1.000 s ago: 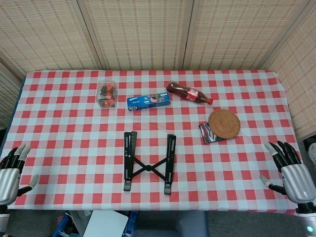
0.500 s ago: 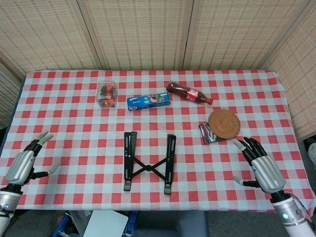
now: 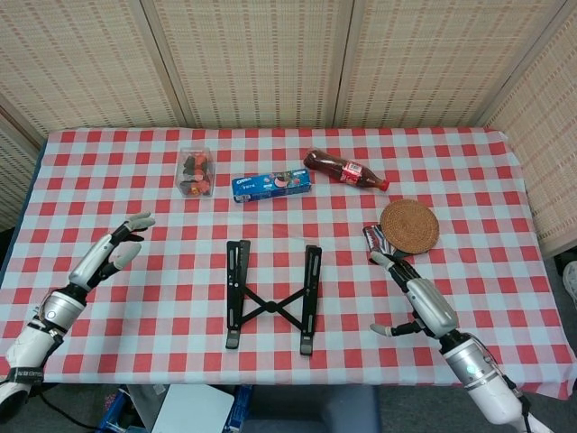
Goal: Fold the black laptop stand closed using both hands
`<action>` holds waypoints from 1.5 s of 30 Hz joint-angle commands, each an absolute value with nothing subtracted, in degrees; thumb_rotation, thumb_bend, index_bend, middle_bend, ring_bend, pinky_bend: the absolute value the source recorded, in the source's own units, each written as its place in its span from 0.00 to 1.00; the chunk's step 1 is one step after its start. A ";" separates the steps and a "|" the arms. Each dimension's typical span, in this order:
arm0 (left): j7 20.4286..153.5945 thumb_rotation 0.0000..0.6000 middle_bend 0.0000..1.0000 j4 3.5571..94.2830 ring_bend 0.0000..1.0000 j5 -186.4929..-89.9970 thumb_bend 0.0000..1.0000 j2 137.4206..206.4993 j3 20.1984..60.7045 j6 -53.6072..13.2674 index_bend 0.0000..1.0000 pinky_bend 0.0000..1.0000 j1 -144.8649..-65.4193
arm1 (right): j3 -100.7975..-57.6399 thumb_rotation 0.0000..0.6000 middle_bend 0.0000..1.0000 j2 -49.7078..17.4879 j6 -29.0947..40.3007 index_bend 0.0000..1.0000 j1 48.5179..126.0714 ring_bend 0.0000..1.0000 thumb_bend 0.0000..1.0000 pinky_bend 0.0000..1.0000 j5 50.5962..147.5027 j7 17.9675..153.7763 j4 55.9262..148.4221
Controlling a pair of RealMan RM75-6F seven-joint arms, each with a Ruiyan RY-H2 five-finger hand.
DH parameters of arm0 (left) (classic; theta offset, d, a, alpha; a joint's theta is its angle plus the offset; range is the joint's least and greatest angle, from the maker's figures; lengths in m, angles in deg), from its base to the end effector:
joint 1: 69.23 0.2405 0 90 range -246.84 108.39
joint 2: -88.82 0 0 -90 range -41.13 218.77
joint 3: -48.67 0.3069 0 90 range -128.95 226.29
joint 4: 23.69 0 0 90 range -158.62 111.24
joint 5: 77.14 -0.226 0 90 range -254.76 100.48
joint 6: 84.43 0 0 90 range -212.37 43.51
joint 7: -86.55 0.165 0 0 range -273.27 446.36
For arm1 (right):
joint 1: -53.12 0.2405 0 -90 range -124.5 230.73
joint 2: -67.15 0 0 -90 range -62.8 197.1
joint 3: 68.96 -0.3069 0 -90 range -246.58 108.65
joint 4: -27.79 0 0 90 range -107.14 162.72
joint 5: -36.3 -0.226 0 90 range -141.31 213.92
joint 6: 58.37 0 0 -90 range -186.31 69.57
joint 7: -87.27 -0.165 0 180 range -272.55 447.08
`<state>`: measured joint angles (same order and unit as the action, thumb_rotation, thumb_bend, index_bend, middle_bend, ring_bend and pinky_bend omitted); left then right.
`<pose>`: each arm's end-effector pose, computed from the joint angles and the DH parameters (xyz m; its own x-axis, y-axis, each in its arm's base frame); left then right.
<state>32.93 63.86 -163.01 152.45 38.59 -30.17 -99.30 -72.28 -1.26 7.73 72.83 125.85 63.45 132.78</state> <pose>-0.2748 0.3761 0.1244 -0.3141 0.4046 0.8589 0.9235 -0.0797 0.3752 -0.2419 -0.2641 0.0712 -0.1729 -0.4084 0.8963 -0.9432 -0.1933 -0.2701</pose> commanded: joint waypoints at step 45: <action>1.28 0.39 0.33 53.46 0.38 -156.34 0.21 169.68 34.93 -48.72 0.32 0.54 -112.91 | -82.12 1.00 0.12 -21.55 -10.62 0.08 85.13 0.00 0.19 0.00 111.82 38.12 118.30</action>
